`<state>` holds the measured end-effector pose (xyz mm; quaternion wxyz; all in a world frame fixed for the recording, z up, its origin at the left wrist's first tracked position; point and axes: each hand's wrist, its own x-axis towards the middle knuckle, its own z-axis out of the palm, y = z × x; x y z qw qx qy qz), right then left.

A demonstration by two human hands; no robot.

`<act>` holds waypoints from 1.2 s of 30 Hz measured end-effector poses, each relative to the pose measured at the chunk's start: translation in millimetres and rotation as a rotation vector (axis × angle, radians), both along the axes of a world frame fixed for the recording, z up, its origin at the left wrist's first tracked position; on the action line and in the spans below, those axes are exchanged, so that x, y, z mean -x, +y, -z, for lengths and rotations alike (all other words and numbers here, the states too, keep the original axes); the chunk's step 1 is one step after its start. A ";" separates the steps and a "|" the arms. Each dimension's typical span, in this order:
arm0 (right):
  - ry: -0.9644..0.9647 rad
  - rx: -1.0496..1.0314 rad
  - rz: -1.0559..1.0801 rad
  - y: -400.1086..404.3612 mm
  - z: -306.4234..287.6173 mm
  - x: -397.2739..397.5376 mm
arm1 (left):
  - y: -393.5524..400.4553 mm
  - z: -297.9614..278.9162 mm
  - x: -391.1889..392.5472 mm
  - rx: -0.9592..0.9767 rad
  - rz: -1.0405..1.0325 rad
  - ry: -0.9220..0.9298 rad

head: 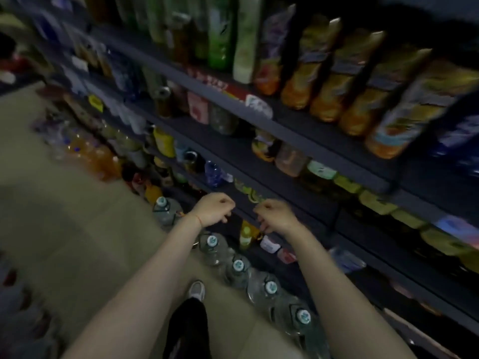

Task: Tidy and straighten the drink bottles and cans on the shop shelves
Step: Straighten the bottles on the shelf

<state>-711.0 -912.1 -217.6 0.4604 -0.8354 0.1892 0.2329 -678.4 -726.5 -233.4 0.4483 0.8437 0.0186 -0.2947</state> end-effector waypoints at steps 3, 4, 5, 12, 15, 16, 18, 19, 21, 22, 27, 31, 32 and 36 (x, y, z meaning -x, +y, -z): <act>0.129 0.008 -0.001 53.2 78.0 -64.8 | 45.9 75.9 -61.3 0.023 -0.180 0.079; 0.152 0.031 0.003 68.9 99.5 -86.2 | 57.5 98.2 -81.0 0.030 -0.216 0.091; 0.164 0.051 0.006 82.8 122.9 -109.0 | 67.7 116.9 -100.1 0.037 -0.237 0.095; 0.153 0.136 0.146 142.0 226.0 -233.4 | 110.4 232.0 -194.9 0.143 -0.344 0.242; 0.103 0.017 0.406 159.3 248.6 -263.6 | 116.5 245.5 -210.5 0.168 -0.376 0.286; 0.057 0.022 0.485 163.5 253.9 -269.8 | 117.4 245.7 -212.9 0.186 -0.391 0.295; -0.023 0.074 0.560 171.6 259.1 -274.5 | 118.6 245.8 -215.7 0.220 -0.417 0.307; -0.046 0.085 0.571 173.9 260.4 -273.9 | 119.6 246.9 -215.4 0.234 -0.416 0.317; -0.086 0.106 0.548 175.6 259.7 -268.7 | 122.9 241.9 -211.1 0.243 -0.415 0.330; -0.097 0.114 0.515 175.6 257.4 -263.9 | 124.0 240.9 -208.6 0.247 -0.426 0.324; -0.061 -0.020 0.319 180.3 241.6 -204.2 | 129.2 213.8 -183.3 0.318 -0.536 0.210; -0.013 -0.217 0.162 181.3 205.3 -140.4 | 129.5 180.1 -142.9 0.445 -0.526 0.289; -0.004 -0.259 0.167 178.8 192.0 -125.1 | 127.1 170.1 -130.1 0.494 -0.541 0.329; 0.017 -0.424 0.204 152.2 129.8 -63.0 | 98.3 114.7 -61.0 0.743 -0.584 0.464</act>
